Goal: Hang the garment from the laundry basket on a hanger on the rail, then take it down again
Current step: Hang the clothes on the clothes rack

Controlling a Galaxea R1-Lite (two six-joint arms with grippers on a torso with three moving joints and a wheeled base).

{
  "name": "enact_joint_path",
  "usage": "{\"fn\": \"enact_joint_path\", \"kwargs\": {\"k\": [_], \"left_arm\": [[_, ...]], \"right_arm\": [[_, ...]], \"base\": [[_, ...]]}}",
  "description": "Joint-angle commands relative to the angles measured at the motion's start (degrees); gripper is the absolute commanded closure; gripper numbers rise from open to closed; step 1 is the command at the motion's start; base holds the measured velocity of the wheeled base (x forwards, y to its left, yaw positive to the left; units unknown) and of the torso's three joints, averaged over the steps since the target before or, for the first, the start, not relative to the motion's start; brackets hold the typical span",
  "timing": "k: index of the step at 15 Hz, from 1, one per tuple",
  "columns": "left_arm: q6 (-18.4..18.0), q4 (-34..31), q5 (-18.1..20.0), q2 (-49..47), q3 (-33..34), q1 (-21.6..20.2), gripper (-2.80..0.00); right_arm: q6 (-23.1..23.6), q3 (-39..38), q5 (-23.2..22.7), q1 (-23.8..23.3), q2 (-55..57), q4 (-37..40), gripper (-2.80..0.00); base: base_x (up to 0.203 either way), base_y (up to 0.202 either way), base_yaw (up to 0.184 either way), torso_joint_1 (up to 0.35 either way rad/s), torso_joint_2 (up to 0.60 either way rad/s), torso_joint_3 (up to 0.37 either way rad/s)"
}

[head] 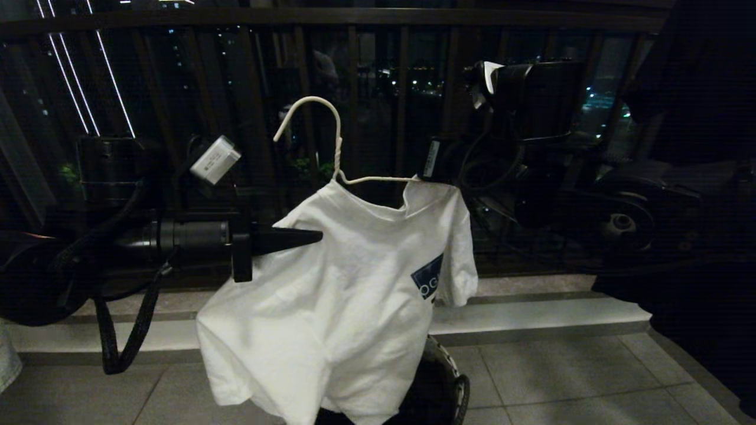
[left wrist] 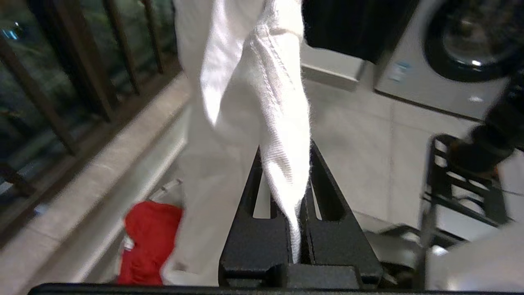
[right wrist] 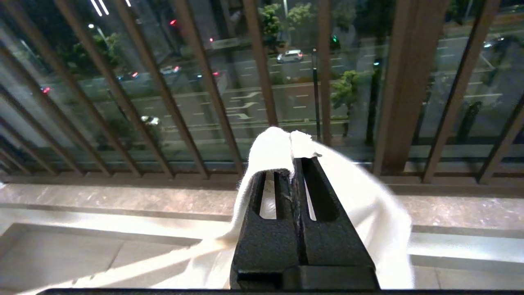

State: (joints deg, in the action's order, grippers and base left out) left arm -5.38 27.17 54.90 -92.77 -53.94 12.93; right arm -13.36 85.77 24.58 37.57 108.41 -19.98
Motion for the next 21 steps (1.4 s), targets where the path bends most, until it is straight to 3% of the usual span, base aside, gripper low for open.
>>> {"fn": "enact_joint_path", "kwargs": {"k": [1, 5, 7, 8, 16, 21], "left_arm": [[0.1, 1.4, -3.9, -0.5, 0.8, 1.6, 0.0], [1.2, 7.3, -10.8, -1.7, 1.7, 4.2, 0.0], [1.2, 9.8, -17.8, -2.5, 1.9, 5.4, 0.0], [1.2, 10.2, -19.1, -2.3, 2.1, 5.5, 0.0], [0.7, 10.3, -19.8, -2.2, 2.5, 5.4, 0.0], [-0.5, 10.3, -22.8, -2.5, 2.3, 4.7, 0.0]], "right_arm": [[-0.1, 0.4, 0.7, 0.7, 0.2, -0.1, 0.0], [-0.3, 3.9, 2.1, 1.5, -0.2, 5.1, 0.0], [-0.3, 6.8, 5.0, 2.0, -0.1, 7.3, 0.0], [-0.3, 7.7, 5.3, 1.9, -0.1, 8.8, 0.0], [-0.3, 11.7, 7.5, -1.0, -0.1, 12.8, 0.0], [-0.2, 11.6, 7.9, -1.4, -0.5, 13.2, 0.0]], "base": [[0.0, 0.0, 0.0, 0.0, 0.0, 0.0], [0.0, 0.0, 0.0, 0.0, 0.0, 0.0], [0.0, 0.0, 0.0, 0.0, 0.0, 0.0], [0.0, 0.0, 0.0, 0.0, 0.0, 0.0], [0.0, 0.0, 0.0, 0.0, 0.0, 0.0], [0.0, 0.0, 0.0, 0.0, 0.0, 0.0]]}}
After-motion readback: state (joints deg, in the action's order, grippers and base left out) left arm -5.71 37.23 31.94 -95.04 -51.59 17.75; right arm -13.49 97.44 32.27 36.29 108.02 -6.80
